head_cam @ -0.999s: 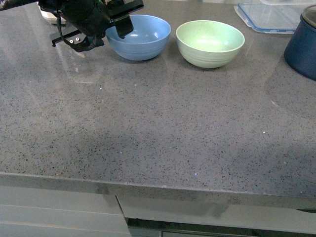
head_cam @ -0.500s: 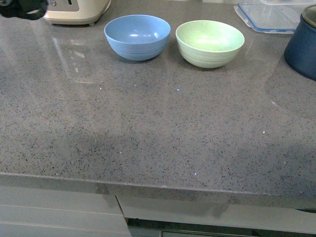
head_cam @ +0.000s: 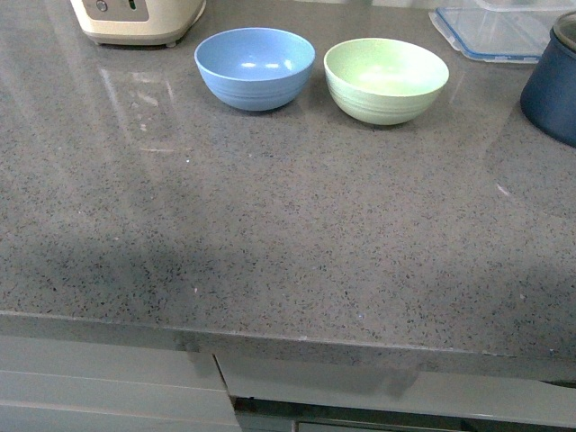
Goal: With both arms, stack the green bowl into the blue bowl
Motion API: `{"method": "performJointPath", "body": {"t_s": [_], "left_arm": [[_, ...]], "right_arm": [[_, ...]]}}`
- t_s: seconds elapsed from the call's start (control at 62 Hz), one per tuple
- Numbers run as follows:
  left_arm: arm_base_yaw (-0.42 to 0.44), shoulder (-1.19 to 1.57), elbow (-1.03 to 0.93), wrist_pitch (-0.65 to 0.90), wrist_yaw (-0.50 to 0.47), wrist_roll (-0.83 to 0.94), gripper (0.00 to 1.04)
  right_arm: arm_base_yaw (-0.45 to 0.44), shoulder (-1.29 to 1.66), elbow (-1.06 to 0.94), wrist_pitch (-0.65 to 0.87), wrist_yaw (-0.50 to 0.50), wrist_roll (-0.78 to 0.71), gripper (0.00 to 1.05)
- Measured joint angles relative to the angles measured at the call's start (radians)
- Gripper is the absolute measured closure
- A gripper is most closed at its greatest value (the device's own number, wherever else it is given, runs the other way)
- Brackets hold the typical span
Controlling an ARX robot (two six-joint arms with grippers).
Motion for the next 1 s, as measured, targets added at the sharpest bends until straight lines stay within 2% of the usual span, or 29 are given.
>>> {"method": "performJointPath", "body": {"t_s": [0.129, 0.193, 0.226, 0.258, 0.322, 0.387, 0.435, 0.612, 0.774, 0.999], "left_arm": [[0.002, 0.005, -0.003, 0.008, 0.016, 0.007, 0.07], [0.056, 0.011, -0.116, 0.340, 0.285, 0.119, 0.21], [0.069, 0.009, -0.162, 0.452, 0.365, 0.171, 0.26], [0.077, 0.000, -0.199, 0.541, 0.426, 0.201, 0.31], [0.087, -0.035, -0.237, 0.634, 0.488, 0.250, 0.42], [0.101, -0.098, -0.259, 0.640, 0.508, 0.285, 0.56], [0.152, -0.143, -0.282, 0.618, 0.569, 0.299, 0.69], [0.180, -0.252, -0.330, 0.545, 0.578, 0.309, 1.01], [0.180, -0.306, -0.380, 0.552, 0.579, 0.315, 1.01], [0.180, -0.466, -0.381, 0.406, 0.581, 0.316, 1.01]], "right_arm": [[0.000, 0.000, 0.000, 0.000, 0.000, 0.000, 0.10], [0.000, 0.000, 0.000, 0.000, 0.000, 0.000, 0.10], [0.000, 0.000, 0.000, 0.000, 0.000, 0.000, 0.10], [0.000, 0.000, 0.000, 0.000, 0.000, 0.000, 0.10], [0.000, 0.000, 0.000, 0.000, -0.001, 0.000, 0.10], [0.000, 0.000, 0.000, 0.000, 0.000, 0.000, 0.10], [0.000, 0.000, 0.000, 0.000, 0.000, 0.000, 0.10], [0.000, 0.000, 0.000, 0.000, -0.002, 0.000, 0.10], [0.000, 0.000, 0.000, 0.000, 0.000, 0.000, 0.10], [0.000, 0.000, 0.000, 0.000, 0.000, 0.000, 0.10]]}}
